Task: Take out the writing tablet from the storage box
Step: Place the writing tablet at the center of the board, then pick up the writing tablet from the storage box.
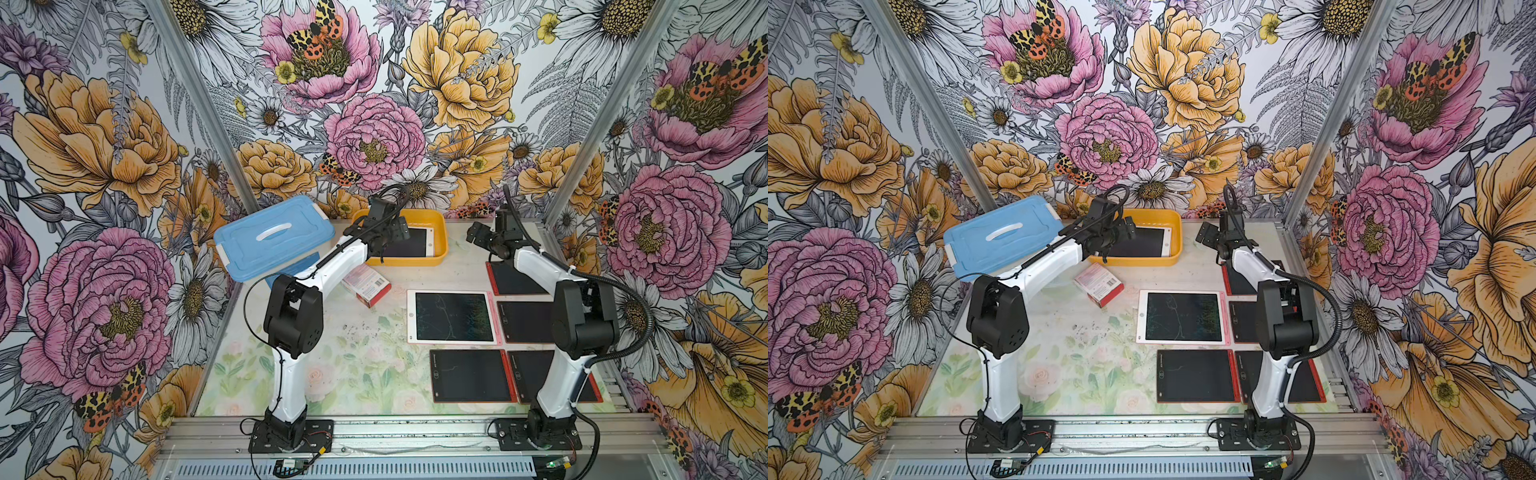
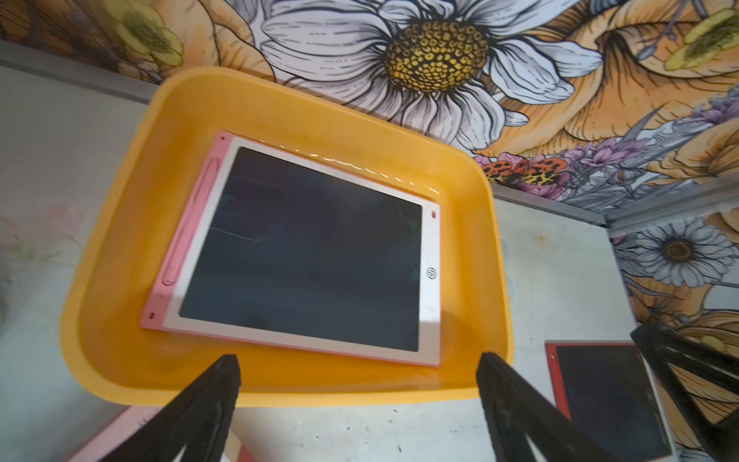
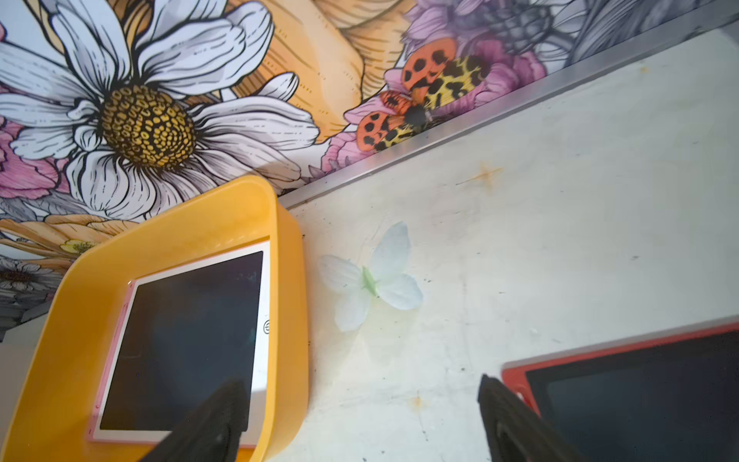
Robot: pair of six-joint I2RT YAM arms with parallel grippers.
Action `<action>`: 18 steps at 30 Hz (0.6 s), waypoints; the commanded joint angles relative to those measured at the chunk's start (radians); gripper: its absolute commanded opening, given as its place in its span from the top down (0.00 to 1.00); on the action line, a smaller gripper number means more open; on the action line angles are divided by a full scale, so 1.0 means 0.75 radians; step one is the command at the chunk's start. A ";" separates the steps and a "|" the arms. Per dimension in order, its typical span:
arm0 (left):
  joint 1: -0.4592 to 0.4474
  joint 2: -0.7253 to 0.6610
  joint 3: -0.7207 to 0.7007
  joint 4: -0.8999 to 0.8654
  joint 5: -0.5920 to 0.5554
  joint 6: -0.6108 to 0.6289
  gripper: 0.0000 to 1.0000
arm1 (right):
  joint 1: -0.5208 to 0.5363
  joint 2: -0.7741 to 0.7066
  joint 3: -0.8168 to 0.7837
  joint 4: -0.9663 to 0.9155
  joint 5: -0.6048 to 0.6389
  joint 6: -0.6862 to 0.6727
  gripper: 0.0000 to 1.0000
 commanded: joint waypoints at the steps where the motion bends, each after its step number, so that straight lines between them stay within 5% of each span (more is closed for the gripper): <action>1: 0.031 0.096 0.093 -0.064 -0.013 0.112 0.04 | 0.044 0.080 0.085 0.012 -0.013 0.011 0.08; 13: 0.124 0.321 0.298 -0.125 0.043 0.159 0.01 | 0.131 0.345 0.294 -0.029 0.015 0.011 0.18; 18: 0.150 0.368 0.371 -0.162 0.037 0.191 0.01 | 0.145 0.433 0.374 -0.075 0.030 0.013 0.37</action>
